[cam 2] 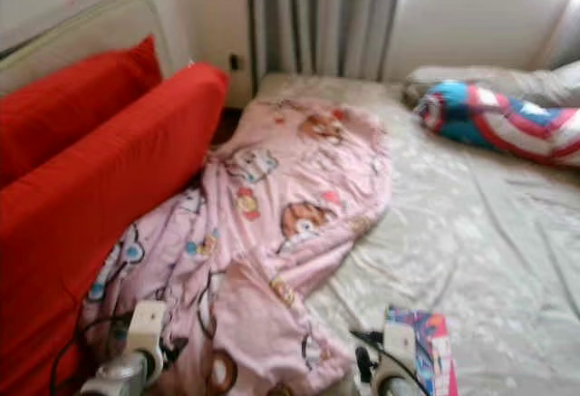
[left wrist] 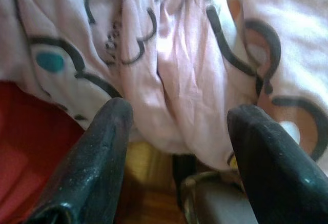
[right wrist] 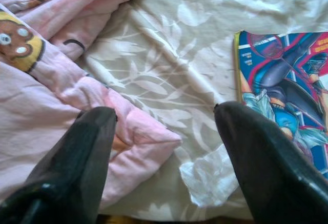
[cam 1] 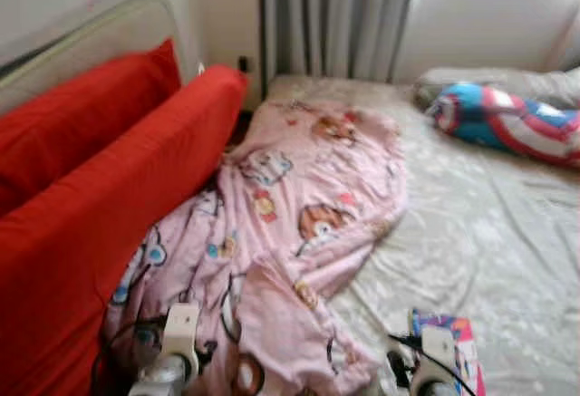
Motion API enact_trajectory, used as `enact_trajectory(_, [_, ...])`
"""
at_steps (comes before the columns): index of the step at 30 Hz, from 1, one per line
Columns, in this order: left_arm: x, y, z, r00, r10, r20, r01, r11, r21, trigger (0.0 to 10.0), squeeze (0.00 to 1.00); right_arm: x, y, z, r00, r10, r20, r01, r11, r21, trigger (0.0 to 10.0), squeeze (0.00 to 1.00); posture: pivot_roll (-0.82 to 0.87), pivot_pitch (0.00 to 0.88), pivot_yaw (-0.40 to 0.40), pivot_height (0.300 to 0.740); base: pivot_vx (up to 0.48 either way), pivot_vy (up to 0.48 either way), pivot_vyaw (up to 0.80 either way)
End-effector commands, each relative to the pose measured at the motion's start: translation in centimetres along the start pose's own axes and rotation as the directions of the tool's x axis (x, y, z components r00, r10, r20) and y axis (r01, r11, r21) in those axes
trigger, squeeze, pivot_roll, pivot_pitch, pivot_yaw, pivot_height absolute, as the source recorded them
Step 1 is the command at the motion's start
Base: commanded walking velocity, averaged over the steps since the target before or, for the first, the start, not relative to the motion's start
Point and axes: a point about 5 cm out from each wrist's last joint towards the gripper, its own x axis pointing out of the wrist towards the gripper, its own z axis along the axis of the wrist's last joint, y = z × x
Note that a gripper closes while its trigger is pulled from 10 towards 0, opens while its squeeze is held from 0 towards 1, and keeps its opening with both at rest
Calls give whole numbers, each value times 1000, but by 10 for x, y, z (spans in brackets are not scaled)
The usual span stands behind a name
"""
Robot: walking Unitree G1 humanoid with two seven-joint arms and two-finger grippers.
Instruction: Clean up the room
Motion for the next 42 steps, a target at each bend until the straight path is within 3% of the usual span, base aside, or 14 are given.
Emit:
enact_trajectory(1, [0, -5, 2, 1000, -7, 21, 7, 999, -31, 10000, 0, -4, -11, -6, 999, -41, -1, 41, 999, 16, 10000, 0, -28, 0, -27, 740, 0, 0, 0])
enact_trajectory(5, [-1, -4, 9, 991, 18, 134, 0, 991, -134, 10000, 0, -4, -11, 2, 995, -43, 86, 43, 999, -6, 10000, 0, -25, 0, -29, 740, 0, 0, 0])
enact_trajectory(8, [-2, -4, 13, 983, 28, 184, 1, 988, -155, 10000, 0, -5, -10, 6, 991, -32, 133, 34, 999, -9, 10000, 0, -25, 0, -29, 740, 0, 0, 0])
enact_trajectory(22, [-7, -4, 16, 952, 14, 304, 41, 984, -173, 10000, 0, -10, -10, 10, 967, -26, 252, 27, 1000, -3, 10000, 0, -30, 0, -21, 740, 0, 0, 0])
enact_trajectory(24, [-7, -5, 16, 952, 7, 305, 46, 985, -166, 10000, 0, -5, -9, 45, 928, -15, 373, 27, 999, -26, 10000, 0, -31, 0, -20, 740, 0, 0, 0])
enact_trajectory(26, [-5, -3, 54, 905, 2, 426, 64, 988, -141, 10000, 0, -1, -5, 109, 839, 12, 544, 24, 998, -59, 10000, 0, -38, 0, -16, 740, 0, 0, 0])
enact_trajectory(27, [-8, -2, 96, 831, -12, 556, 87, 990, -109, 10000, 0, -5, -1, 140, 773, 52, 632, 12, 995, -96, 10000, 0, -43, 0, -18, 740, 0, 0, 0])
enact_trajectory(29, [-11, -3, 110, 798, -22, 603, 97, 991, -91, 10000, 0, -7, 1, 149, 746, 74, 662, 5, 993, -116, 10000, 0, -45, 0, -25, 740, 0, 0, 0])
enact_trajectory(31, [-12, -4, 112, 787, -23, 616, 93, 992, -82, 10000, 0, -9, 2, 155, 724, 73, 686, 11, 993, -118, 10000, 0, -46, 0, -31, 740, 0, 0, 0])
enact_trajectory(42, [-17, -9, 123, 730, -14, 683, 95, 992, -81, 10000, 0, -9, -3, 144, 737, 21, 676, 43, 996, -77, 10000, 0, -64, 0, -21, 740, 0, 0, 0])
